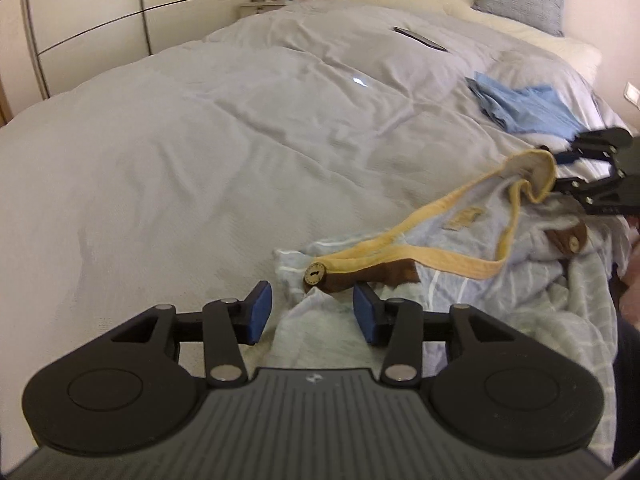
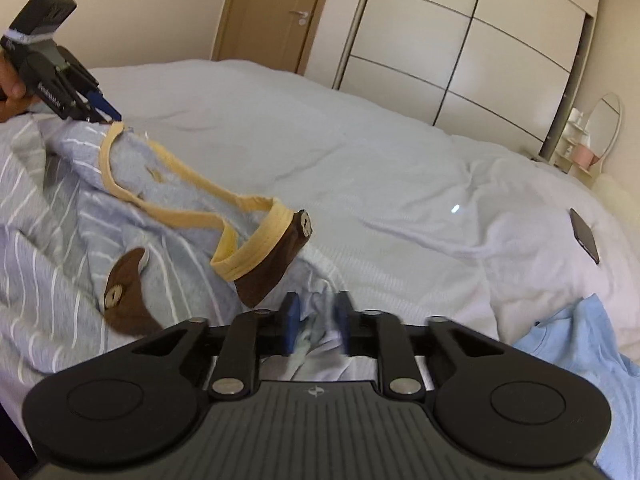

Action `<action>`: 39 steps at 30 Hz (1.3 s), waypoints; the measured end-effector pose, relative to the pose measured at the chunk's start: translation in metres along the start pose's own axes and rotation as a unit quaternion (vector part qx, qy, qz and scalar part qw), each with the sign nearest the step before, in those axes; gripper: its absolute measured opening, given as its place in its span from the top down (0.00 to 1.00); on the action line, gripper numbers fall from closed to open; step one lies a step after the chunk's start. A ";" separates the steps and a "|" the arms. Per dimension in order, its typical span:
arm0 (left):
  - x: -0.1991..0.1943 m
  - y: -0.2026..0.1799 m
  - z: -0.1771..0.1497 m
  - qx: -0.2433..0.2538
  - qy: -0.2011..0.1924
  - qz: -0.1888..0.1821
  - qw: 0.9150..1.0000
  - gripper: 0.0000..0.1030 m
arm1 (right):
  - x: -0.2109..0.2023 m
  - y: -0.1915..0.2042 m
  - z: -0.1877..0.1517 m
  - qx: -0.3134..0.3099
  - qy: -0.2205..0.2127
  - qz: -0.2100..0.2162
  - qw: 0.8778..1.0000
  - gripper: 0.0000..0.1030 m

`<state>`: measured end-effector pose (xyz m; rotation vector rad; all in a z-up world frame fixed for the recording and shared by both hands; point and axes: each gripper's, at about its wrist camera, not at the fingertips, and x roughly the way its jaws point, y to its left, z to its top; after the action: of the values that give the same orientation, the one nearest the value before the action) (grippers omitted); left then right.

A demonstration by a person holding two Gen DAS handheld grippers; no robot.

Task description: Fold clothes

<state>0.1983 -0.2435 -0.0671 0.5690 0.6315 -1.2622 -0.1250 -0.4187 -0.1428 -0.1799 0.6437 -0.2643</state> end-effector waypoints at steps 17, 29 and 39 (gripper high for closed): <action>-0.018 -0.034 -0.018 0.023 0.039 -0.026 0.999 0.89 | -0.001 0.006 -0.009 0.002 0.003 0.005 1.000 0.56; -0.074 -0.040 0.012 0.065 -0.099 0.060 0.991 0.94 | 0.011 0.023 -0.003 -0.106 0.008 -0.020 0.994 0.54; -0.092 -0.055 0.011 0.079 -0.064 0.066 0.993 0.94 | -0.030 -0.005 0.024 -0.015 -0.031 -0.020 0.999 0.99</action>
<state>0.1288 -0.1999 0.0035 0.6445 0.3838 -1.2187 -0.1346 -0.4124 -0.1055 -0.2290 0.5837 -0.2867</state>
